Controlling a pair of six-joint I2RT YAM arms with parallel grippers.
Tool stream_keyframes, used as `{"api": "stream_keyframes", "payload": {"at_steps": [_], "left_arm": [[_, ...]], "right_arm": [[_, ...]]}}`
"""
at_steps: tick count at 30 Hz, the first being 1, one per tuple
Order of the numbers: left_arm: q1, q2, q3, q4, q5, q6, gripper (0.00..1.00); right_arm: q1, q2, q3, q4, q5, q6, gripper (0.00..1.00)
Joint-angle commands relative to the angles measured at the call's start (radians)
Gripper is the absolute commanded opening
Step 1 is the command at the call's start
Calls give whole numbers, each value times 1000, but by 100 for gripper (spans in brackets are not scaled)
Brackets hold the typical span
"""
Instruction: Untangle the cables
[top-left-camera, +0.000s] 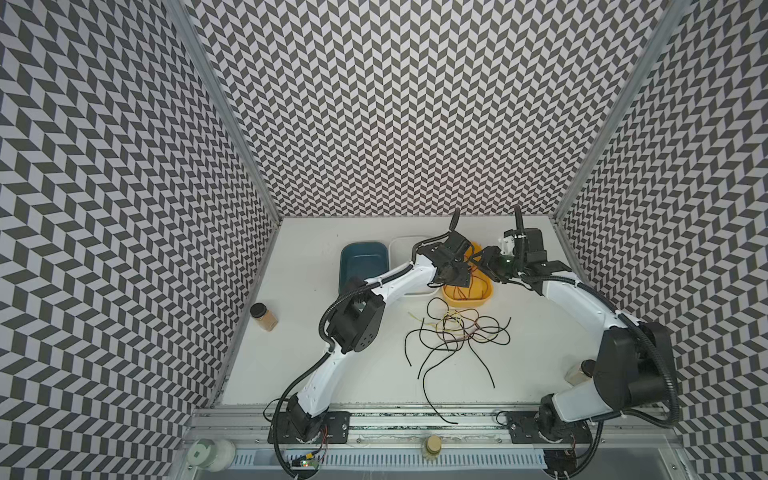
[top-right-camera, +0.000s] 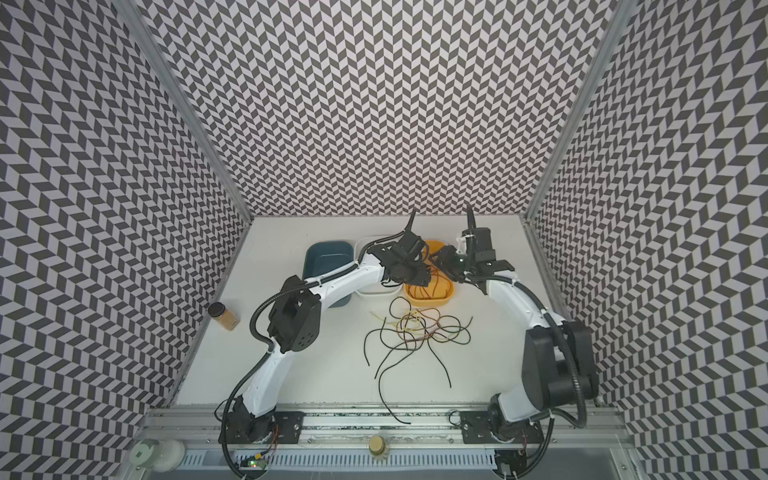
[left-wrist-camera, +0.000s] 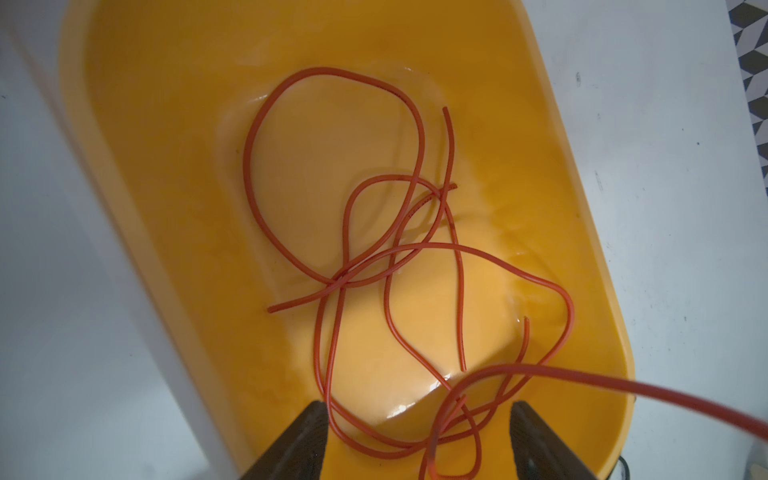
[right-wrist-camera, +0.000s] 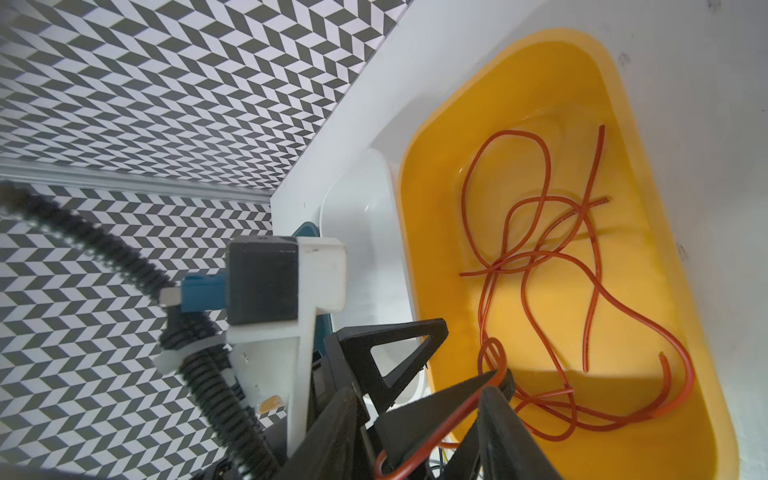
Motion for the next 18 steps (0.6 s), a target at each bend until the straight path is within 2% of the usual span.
{"api": "stream_keyframes", "payload": {"at_steps": [1,8,18], "left_arm": [[2,-30,4,5,-11,21,72],[-4,-28,7,3,-23,48,72],[-8,-30,8,-7,-30,83,72]], "right_arm": [[-8,20,22,38,-33,16,41],[-17,14,-10,54,-45,27,40],[-23,74,42,44,-88,13,21]]}}
